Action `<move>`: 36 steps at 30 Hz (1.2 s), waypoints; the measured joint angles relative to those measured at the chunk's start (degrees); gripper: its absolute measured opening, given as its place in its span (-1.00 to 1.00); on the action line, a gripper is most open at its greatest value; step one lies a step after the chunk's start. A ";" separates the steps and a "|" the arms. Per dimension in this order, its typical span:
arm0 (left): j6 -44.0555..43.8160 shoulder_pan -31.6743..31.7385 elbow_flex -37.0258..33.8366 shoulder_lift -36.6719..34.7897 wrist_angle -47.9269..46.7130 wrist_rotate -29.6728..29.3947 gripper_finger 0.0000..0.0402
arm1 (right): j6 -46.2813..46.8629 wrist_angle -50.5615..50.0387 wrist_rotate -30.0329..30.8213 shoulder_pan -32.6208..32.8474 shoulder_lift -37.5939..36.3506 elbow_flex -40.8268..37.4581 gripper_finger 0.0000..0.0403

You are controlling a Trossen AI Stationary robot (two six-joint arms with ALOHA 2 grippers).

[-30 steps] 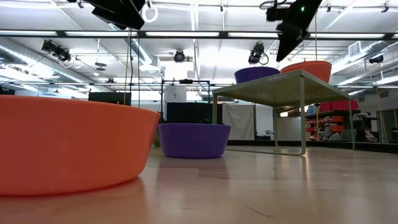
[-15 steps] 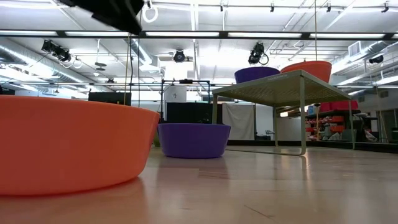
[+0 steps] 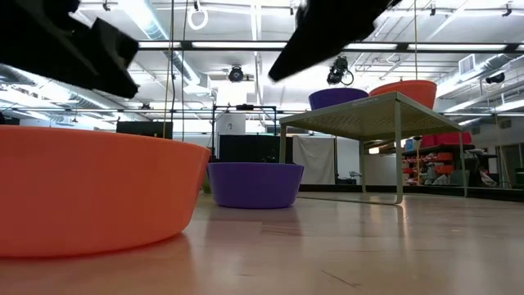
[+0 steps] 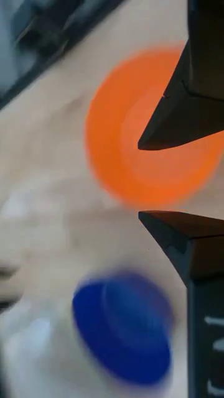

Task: Pick & Place Mini bowls
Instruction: Stack the blue bowl on the blue bowl on the shelf

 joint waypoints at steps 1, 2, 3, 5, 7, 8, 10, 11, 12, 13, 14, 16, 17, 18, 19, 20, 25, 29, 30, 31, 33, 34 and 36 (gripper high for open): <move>-0.62 -0.45 -1.69 -0.42 2.51 -4.67 -0.13 | -0.16 0.11 -0.69 -0.82 0.36 0.00 -0.53; -1.68 -0.66 -3.33 -1.18 4.30 -9.74 -0.14 | -0.52 -0.07 -1.55 -1.60 0.63 0.00 -0.51; -3.45 -0.78 -4.96 -2.21 5.43 -14.98 -0.15 | -0.60 0.08 -2.60 -2.34 0.93 0.00 -0.48; -8.72 -0.69 -7.79 -4.12 5.87 -22.43 -0.17 | -0.69 0.04 -4.99 -3.42 1.27 0.00 -0.42; -14.55 -0.48 -10.59 -6.09 5.83 -24.97 -0.19 | -1.09 0.02 -6.86 -4.32 1.90 0.00 -0.36; -17.14 -0.40 -11.85 -7.11 5.77 -25.01 -0.20 | -1.72 0.36 -7.76 -4.65 2.27 0.02 -0.34; -21.42 -0.45 -14.01 -8.53 6.08 -24.69 -0.22 | -3.59 0.20 -8.69 -5.02 3.31 0.00 -0.29; -23.08 -0.59 -15.00 -8.81 6.19 -24.21 -0.23 | -4.63 1.02 -8.99 -5.16 3.90 0.00 -0.28; -24.44 -0.84 -15.93 -9.05 5.78 -24.12 -0.23 | -5.07 1.46 -9.07 -5.38 4.49 0.00 -0.26; -25.53 -0.97 -16.52 -9.07 5.71 -24.15 -0.24 | -5.28 1.45 -9.07 -5.54 4.99 0.00 -0.25; -26.45 -1.15 -16.92 -8.98 5.96 -24.09 -0.24 | -5.45 1.82 -9.11 -5.83 5.65 0.00 -0.24; -27.06 -1.26 -17.71 -8.98 6.08 -24.06 -0.24 | -5.49 3.13 -9.17 -6.29 6.96 0.00 -0.24; -27.13 -1.23 -17.92 -8.98 6.02 -24.04 -0.24 | -5.52 3.06 -9.17 -6.50 7.41 0.00 -0.25; -27.15 -1.21 -18.00 -8.98 6.22 -24.04 -0.24 | -5.63 3.60 -9.16 -6.71 7.85 0.00 -0.25; -27.13 -1.21 -18.02 -8.98 6.39 -24.08 -0.24 | -5.85 4.11 -9.16 -6.90 8.33 0.01 -0.26; -27.09 -1.19 -18.02 -8.98 6.39 -24.08 -0.24 | -6.14 4.10 -9.17 -7.05 8.67 0.02 -0.27; -26.98 -1.21 -17.93 -8.98 6.62 -24.06 -0.25 | -7.40 4.52 -10.43 -7.77 9.99 -0.02 -0.37; -26.98 -1.21 -17.93 -8.98 6.89 -24.06 -0.25 | -7.54 4.71 -11.34 -7.98 10.56 -0.03 -0.53; -26.98 -1.21 -17.93 -8.98 6.93 -24.06 -0.25 | -7.86 4.90 -11.56 -7.98 10.56 -0.04 -0.59; -26.98 -1.19 -17.93 -8.96 7.06 -24.06 -0.25 | -8.09 4.92 -11.57 -7.96 10.51 -0.02 -0.65; -26.96 -1.19 -17.91 -8.96 7.33 -24.06 -0.25 | -8.55 4.72 -11.60 -7.90 10.51 -0.02 -0.79; -26.96 -1.19 -17.91 -8.96 7.35 -24.06 -0.25 | -8.60 4.77 -11.60 -7.68 10.45 -0.02 -0.86; -26.94 -1.15 -17.91 -8.96 7.64 -24.06 -0.25 | -9.36 5.09 -11.56 -6.97 9.84 -0.02 -0.95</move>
